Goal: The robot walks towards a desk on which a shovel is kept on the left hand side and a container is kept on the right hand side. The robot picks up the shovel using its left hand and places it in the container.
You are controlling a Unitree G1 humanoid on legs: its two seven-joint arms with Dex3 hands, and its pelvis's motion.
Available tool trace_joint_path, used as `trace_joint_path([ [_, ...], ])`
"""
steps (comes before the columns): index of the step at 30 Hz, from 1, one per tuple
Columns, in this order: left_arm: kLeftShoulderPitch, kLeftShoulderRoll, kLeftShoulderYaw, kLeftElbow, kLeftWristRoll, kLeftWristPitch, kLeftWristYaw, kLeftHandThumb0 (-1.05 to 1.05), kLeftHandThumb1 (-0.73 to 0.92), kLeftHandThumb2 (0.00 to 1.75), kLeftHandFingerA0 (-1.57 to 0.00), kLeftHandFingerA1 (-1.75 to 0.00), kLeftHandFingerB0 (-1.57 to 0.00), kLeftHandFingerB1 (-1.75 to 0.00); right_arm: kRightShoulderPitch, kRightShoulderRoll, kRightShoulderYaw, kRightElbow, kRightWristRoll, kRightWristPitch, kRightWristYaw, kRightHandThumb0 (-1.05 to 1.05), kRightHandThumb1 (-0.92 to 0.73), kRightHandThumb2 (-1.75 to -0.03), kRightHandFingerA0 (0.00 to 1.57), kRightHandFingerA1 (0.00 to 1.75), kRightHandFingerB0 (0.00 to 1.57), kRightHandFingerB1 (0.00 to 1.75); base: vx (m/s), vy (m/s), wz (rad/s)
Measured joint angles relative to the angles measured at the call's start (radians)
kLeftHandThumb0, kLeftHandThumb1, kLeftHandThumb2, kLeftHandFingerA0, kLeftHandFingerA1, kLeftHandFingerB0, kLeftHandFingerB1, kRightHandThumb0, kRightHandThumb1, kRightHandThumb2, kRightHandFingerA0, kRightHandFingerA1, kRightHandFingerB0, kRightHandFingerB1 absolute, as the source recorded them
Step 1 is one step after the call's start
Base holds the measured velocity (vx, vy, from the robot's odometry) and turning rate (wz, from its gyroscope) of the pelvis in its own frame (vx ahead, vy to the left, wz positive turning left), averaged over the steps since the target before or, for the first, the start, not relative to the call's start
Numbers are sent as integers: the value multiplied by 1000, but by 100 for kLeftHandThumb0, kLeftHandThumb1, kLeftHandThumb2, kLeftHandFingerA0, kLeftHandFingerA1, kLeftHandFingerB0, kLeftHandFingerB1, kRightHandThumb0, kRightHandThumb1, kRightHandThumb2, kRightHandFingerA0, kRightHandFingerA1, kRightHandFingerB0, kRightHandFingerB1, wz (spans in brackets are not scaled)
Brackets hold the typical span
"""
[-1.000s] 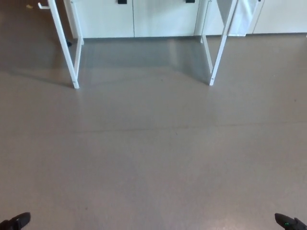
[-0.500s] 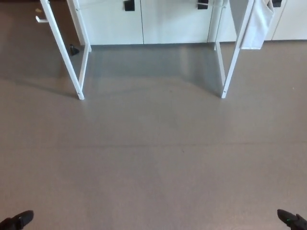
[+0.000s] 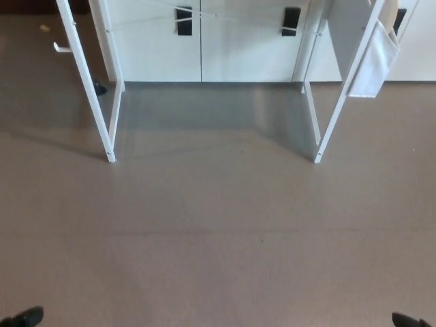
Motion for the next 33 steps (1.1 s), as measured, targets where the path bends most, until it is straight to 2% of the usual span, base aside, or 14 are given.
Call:
trace_joint_path([
  [6, 55, 13, -8, 19, 3, -4, -12, -29, 67, 68, -21, -38, -20, -33, 71, 6, 6, 13, 0, -18, -2, -24, -84, -73, 17, 60, 4, 29, 92, -73, 5],
  [10, 80, 21, -21, 23, 7, -22, -20, -33, 62, 67, -24, -37, -23, -34, 114, 10, 2, 20, 1, -37, -4, -20, -87, -70, 17, 59, 3, 34, 101, -183, -8],
  [13, 83, 20, -33, 28, 13, -30, -19, -34, 62, 68, -23, -38, -22, -34, 132, 5, -4, 25, 3, -44, -8, -27, -84, -75, 14, 61, 3, 31, 93, -121, -5],
  [17, 84, 21, -41, 37, 23, -48, -19, -35, 61, 67, -25, -38, -24, -35, 136, 8, -10, 41, 7, -50, -3, -31, -85, -75, 12, 61, 0, 31, 30, 8, -3],
  [19, 83, 21, -42, 41, 26, -50, -19, -34, 61, 68, -24, -38, -22, -34, 134, 9, -14, 46, 8, -51, 0, -32, -85, -74, 14, 62, 0, 37, 55, 89, -7],
  [20, 83, 21, -42, 44, 27, -50, -19, -35, 61, 68, -23, -38, -22, -35, 134, 9, -14, 47, 7, -51, 0, -31, -84, -75, 14, 62, 2, 31, 29, 149, -10],
  [26, 79, 34, -42, 48, 32, -60, -17, -33, 62, 66, -24, -38, -23, -34, 116, 21, -13, 70, 6, -59, 4, -34, -85, -73, 15, 62, 0, 38, 141, 53, -2],
  [27, 77, 35, -41, 50, 32, -61, -17, -32, 62, 66, -25, -38, -24, -34, 111, 23, -14, 74, 6, -59, 6, -34, -83, -76, 15, 62, 2, 32, 178, 148, 2],
  [28, 75, 35, -41, 52, 32, -61, -15, -33, 62, 66, -25, -38, -24, -34, 109, 24, -14, 75, 6, -60, 7, -36, -84, -74, 15, 64, 0, 38, 126, 112, 2],
  [33, 70, 35, -40, 56, 32, -62, -10, -33, 61, 67, -25, -38, -24, -34, 109, 24, -14, 69, 6, -60, 9, -37, -87, -72, 14, 61, 0, 36, 174, 71, 7],
])
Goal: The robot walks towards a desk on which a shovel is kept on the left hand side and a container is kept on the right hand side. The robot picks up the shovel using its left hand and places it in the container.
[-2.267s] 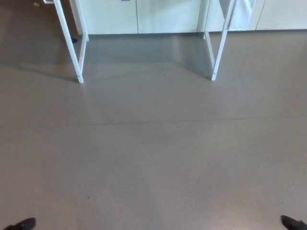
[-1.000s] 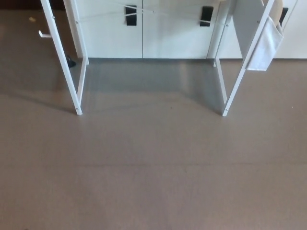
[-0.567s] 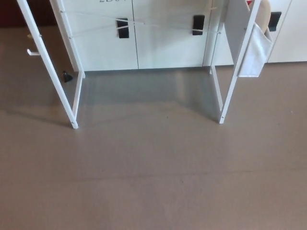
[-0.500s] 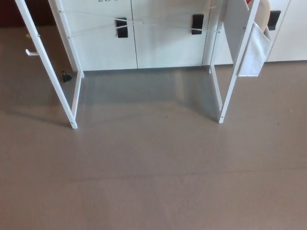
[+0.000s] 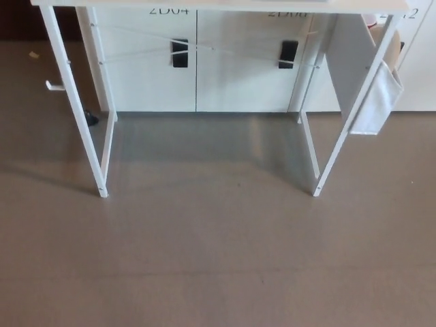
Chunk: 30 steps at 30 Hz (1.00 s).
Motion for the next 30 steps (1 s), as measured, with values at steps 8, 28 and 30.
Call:
trace_joint_path([
  [8, -34, -4, -2, -1, -1, -4, -2, -33, 63, 68, -25, -39, -23, -35, -40, -4, -7, 22, -1, -2, -3, -25, -85, -74, 16, 63, 3, 30, 247, -99, 18],
  [28, -25, -4, 1, -79, -5, 0, 9, -30, 68, 69, -22, -37, -21, -33, -44, -2, -5, -47, 0, -3, 2, -24, -87, -71, 16, 55, 5, 26, 299, 112, -6],
  [30, -19, -5, 2, -77, -6, 1, 8, -29, 67, 68, -23, -37, -21, -33, -40, -2, -4, -53, -1, -2, 1, -25, -85, -72, 18, 59, 4, 28, 290, 63, 12],
])
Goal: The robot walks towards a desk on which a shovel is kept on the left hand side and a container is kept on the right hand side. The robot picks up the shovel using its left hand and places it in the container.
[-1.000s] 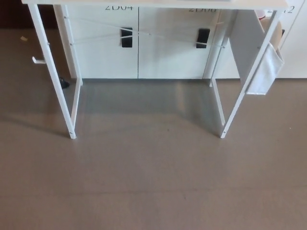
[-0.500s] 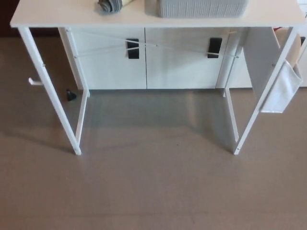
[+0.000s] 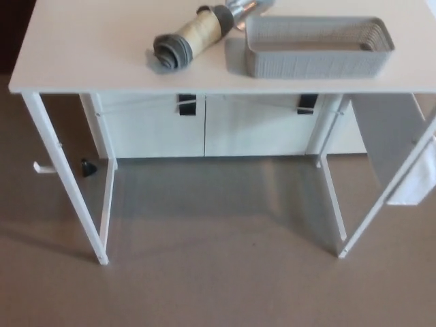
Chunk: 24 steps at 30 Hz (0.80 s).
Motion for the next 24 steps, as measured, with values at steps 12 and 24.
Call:
trace_joint_path([
  [12, 12, -13, 4, 49, -9, 4, -20, -29, 69, 61, -27, -35, -23, -30, 37, -20, -1, 15, -1, -4, -3, -32, -82, -74, 19, 61, 5, 30, 336, -60, 13],
  [24, 24, -1, -12, 53, 10, -4, -2, -30, 66, 60, -29, -35, -25, -30, 36, -17, 20, 56, -6, -28, -11, -33, -84, -73, 17, 58, 4, 29, 323, 143, -28],
])
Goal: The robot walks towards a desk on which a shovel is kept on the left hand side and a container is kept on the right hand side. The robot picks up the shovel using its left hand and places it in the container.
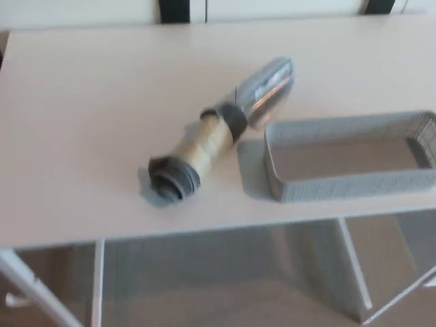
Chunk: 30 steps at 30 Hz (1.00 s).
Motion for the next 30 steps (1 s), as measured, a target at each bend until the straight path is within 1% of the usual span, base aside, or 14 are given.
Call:
trace_joint_path([
  [1, -1, 0, -2, 0, 1, -1, 1, -36, 61, 68, -26, -39, -25, -36, 0, 0, 1, 0, 0, 0, 0, -34, -85, -72, 16, 57, 4, 30, 175, 128, 1],
  [2, -2, 0, -4, -1, 2, -1, 2, -36, 61, 68, -26, -39, -25, -36, 1, 0, 1, 0, 0, -1, 0, -34, -85, -72, 16, 57, 4, 30, 128, 118, 5],
  [3, -1, 0, -5, -1, 3, -1, 3, -31, 65, 60, -28, -35, -24, -30, 0, 0, 1, 1, 0, -1, 0, -33, -85, -72, 18, 58, 5, 34, 156, 96, 8],
  [4, 0, 0, -6, -1, 3, -2, 3, -31, 65, 60, -28, -36, -24, -30, -1, 0, 2, 2, 0, -2, -1, -32, -85, -70, 18, 59, 4, 42, 128, 98, 10],
  [7, 10, 0, -17, -10, 7, -2, 3, -30, 65, 60, -28, -36, -24, -30, -4, 0, 8, 9, -3, -5, -5, -33, -84, -71, 19, 60, 2, 46, 123, 37, 9],
  [8, 14, -1, -21, -14, 8, -2, 4, -37, 60, 68, -25, -39, -25, -36, -6, 0, 9, 11, -3, -7, -7, -31, -85, -72, 17, 59, 5, 36, 0, 0, 0],
  [13, 25, -8, -51, -16, 24, -5, 13, -36, 60, 69, -29, -40, -28, -37, -5, -1, 10, 6, -2, -7, -7, -32, -84, -72, 18, 60, 5, 36, 148, -88, 7],
  [14, 34, -16, -75, -36, 33, -9, 14, -32, 64, 60, -32, -35, -28, -31, -8, -6, 10, 6, -2, -14, -7, -32, -83, -72, 19, 61, 5, 36, 122, -4, 6],
  [18, 51, -40, -129, -89, 47, -14, 16, -33, 63, 59, -35, -35, -31, -32, -18, -9, 12, 24, -3, -15, -10, -33, -82, -74, 18, 61, 4, 31, 114, 7, -7],
  [20, 59, -45, -146, -95, 51, -17, 16, -32, 64, 59, -33, -36, -30, -32, -19, -8, 15, 26, -3, -17, -10, -33, -82, -74, 18, 59, 4, 26, 95, 32, -11],
  [24, 76, -49, -181, -85, 62, -30, 10, -37, 62, 59, -33, -36, -30, -31, -16, -7, 16, 37, -3, -20, -9, -34, -81, -75, 17, 60, 4, 27, 43, 68, -6],
  [28, 73, -43, -194, -64, 70, -43, 10, -32, 64, 60, -32, -36, -28, -31, -21, -1, 17, 46, -2, -27, -8, -33, -81, -75, 18, 61, 4, 29, 53, 210, 9],
  [29, 76, -39, -195, -70, 70, -44, 10, -35, 60, 68, -28, -40, -27, -37, -23, 1, 18, 49, -2, -29, -7, -33, -81, -75, 18, 60, 5, 28, -82, 99, 11],
  [30, 81, -37, -196, -85, 70, -43, 10, -35, 60, 68, -28, -41, -28, -37, -23, 3, 19, 51, -2, -29, -7, -33, -81, -75, 18, 60, 5, 28, 0, 0, 0],
])
